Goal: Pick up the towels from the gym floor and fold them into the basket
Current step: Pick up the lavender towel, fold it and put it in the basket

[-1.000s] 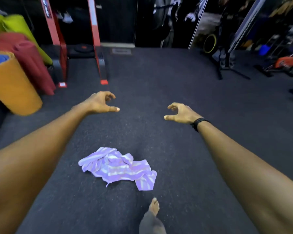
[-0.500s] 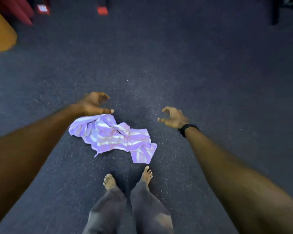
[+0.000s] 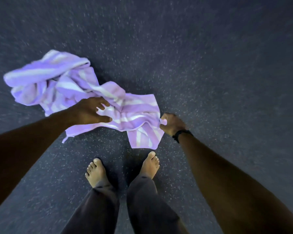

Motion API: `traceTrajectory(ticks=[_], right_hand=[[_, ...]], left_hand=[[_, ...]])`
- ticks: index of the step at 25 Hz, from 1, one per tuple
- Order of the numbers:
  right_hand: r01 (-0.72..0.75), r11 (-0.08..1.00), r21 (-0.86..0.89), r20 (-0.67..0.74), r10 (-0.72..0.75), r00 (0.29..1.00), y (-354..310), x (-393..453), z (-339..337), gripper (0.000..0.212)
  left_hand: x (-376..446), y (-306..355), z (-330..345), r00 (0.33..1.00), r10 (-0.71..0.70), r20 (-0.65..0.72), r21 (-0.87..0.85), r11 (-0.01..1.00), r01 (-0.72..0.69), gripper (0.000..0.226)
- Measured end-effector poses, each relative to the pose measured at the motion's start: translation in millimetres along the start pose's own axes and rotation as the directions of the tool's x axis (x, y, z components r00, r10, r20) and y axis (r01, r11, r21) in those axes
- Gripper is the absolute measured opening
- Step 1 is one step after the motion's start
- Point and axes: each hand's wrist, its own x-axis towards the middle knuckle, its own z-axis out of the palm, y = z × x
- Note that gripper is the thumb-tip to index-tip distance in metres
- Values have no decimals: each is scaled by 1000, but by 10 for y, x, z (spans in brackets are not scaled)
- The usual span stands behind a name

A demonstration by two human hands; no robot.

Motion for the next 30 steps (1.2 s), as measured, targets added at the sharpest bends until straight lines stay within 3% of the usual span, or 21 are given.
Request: traceTrajectory(ticks=[2,4,5,7,8,11,13,15,17,18,19,20,21,22,25,30], right_hand=[[30,989,-147,39,-24,999,128,315,382,37],[27,935,-355,27,-18,999,226,532,693,49],[12,888,-460,-9,-18,1000,277,608,811,47],[-19,806,-591,-81,-36,996,346,667,920,37],[-26,792,-610,-115,-56,992,391,695,925,35],[63,916,-396,-209,-156,965,438,597,654,32],[189,974,-122,-267,-216,939,297,346,259,27],[276,961,30,-315,-254,915,3,45,-171,19],[328,943,62,-336,-290,896,-450,-307,-725,18],[361,931,56,-342,-322,883,-708,-488,-1030,20],[405,913,46,-342,-367,865,-974,-678,-1342,21],[448,893,38,-341,-409,846,-1250,-877,-1680,19],[487,873,29,-342,-449,825,-1528,-1081,-2031,14],[522,853,11,-347,-487,802,-1789,-1283,-2356,11],[632,761,-147,-406,-629,663,-2581,-1981,-3370,10],[713,609,-347,-484,-768,420,-3809,-3478,-4922,16]], left_hand=[[358,-333,379,997,-80,23,-96,992,82,40],[377,-931,953,946,-203,-253,31,976,218,47],[262,-1329,1555,890,-327,-317,47,932,359,57],[136,-2119,2679,731,-552,-401,1,798,603,35],[115,-2392,3032,695,-567,-441,33,764,644,32],[138,-2561,2931,695,-427,-579,131,792,596,28],[7,-2601,3067,754,-435,-492,33,857,515,30],[-11,-2086,2398,846,-337,-413,-33,934,356,35],[-266,-865,782,972,-106,-210,120,984,134,38],[-422,-77,-112,985,22,-170,223,975,17,47],[-636,660,-809,967,124,-224,323,945,-46,51],[-990,1213,-1242,962,139,-237,315,947,-60,50],[-1319,1491,-1545,979,118,-164,148,984,-94,56],[-1478,1637,-1710,982,77,-172,58,996,-68,66],[-2078,2070,-2369,957,96,-273,3,995,-99,58],[-3626,2930,-3750,819,207,-535,148,977,-150,58]])
